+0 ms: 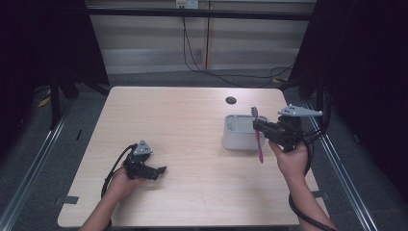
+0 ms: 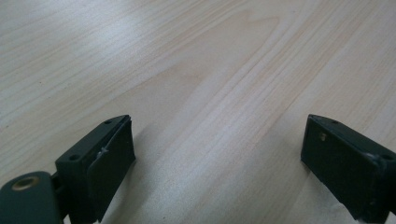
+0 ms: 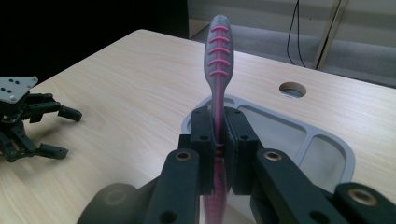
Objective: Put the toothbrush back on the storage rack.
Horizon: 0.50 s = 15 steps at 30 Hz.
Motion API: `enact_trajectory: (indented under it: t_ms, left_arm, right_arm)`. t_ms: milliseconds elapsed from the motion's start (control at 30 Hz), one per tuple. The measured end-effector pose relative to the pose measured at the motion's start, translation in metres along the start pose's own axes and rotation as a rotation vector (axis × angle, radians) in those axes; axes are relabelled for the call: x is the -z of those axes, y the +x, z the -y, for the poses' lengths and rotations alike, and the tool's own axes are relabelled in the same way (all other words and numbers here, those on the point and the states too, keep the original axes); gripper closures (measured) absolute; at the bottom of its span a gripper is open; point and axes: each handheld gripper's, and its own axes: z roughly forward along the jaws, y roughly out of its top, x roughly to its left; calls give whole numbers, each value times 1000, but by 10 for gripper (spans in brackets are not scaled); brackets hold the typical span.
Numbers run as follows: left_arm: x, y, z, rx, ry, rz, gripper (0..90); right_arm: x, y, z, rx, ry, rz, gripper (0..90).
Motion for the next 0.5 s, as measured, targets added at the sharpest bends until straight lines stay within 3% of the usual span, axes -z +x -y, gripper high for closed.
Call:
enact_trajectory:
  t_ms: [500]
  left_arm:
    - [0, 0, 0, 1, 1, 1, 91]
  right_arm:
    - [3, -8, -7, -21, -44, 21, 835]
